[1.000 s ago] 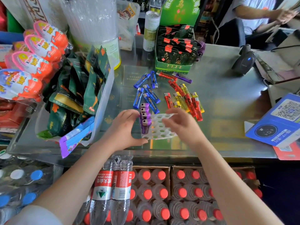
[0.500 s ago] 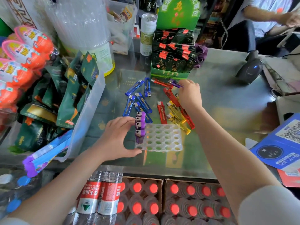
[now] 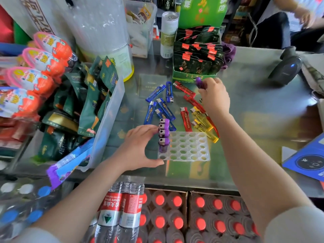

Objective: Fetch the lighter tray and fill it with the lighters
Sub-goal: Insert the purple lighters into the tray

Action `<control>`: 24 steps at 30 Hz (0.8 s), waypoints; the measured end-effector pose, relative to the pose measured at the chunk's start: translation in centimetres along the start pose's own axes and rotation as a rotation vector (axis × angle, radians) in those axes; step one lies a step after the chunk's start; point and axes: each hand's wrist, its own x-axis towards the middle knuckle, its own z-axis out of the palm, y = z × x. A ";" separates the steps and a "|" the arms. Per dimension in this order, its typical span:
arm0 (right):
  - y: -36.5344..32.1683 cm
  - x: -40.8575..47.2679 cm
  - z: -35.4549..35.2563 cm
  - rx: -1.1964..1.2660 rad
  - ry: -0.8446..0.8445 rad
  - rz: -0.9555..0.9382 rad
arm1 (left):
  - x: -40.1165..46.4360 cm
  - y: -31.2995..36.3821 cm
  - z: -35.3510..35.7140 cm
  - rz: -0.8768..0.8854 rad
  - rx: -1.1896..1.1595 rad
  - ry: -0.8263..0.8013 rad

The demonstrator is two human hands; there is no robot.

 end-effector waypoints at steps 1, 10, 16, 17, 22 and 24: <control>-0.6 -1.1 -0.5 0.138 0.047 0.012 | -0.1 0.0 0.0 -0.004 0.010 0.001; -1.6 -16.5 -2.9 0.825 -0.155 0.035 | -1.9 0.4 0.6 -0.032 -0.045 0.085; -2.7 -19.7 -0.8 0.756 -0.195 0.013 | -2.8 0.5 0.9 -0.043 -0.066 0.111; -2.8 -19.7 -0.6 0.738 -0.195 0.006 | -2.9 0.5 0.9 -0.042 -0.068 0.117; -3.3 -19.6 -0.2 0.631 -0.189 -0.051 | -2.9 0.3 1.1 -0.047 -0.077 0.138; -3.5 -19.7 -0.4 0.609 -0.180 -0.082 | -2.9 0.2 1.1 -0.049 -0.078 0.138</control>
